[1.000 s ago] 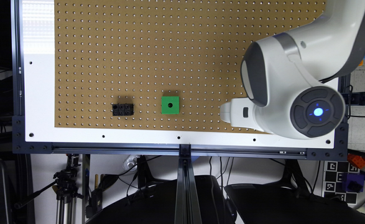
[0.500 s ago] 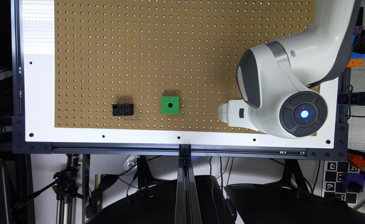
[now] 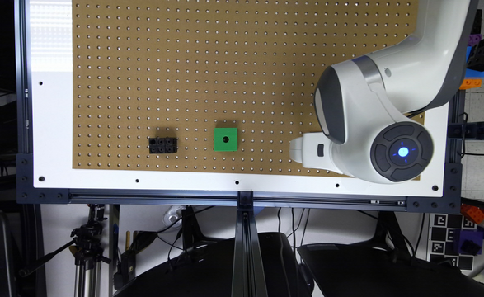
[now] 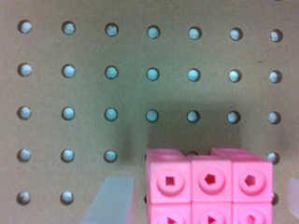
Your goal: Pick up pink block.
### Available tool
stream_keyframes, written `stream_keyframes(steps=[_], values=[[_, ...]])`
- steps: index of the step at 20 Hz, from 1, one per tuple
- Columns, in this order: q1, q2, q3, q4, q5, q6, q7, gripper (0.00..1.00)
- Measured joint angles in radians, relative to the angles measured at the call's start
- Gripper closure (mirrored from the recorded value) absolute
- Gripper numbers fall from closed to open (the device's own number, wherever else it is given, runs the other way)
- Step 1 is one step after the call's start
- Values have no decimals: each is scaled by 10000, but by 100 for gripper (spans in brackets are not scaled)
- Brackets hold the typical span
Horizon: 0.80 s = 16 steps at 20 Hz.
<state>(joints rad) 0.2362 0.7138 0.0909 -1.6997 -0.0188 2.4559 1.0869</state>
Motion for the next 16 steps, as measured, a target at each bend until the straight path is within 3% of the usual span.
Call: stream_keyframes(steps=[4, 5, 16], values=[[20, 218, 5, 161, -37, 150, 10, 0], [21, 224, 8, 172, -37, 148, 9, 100], [10, 216, 6, 166, -37, 86, 9, 100]])
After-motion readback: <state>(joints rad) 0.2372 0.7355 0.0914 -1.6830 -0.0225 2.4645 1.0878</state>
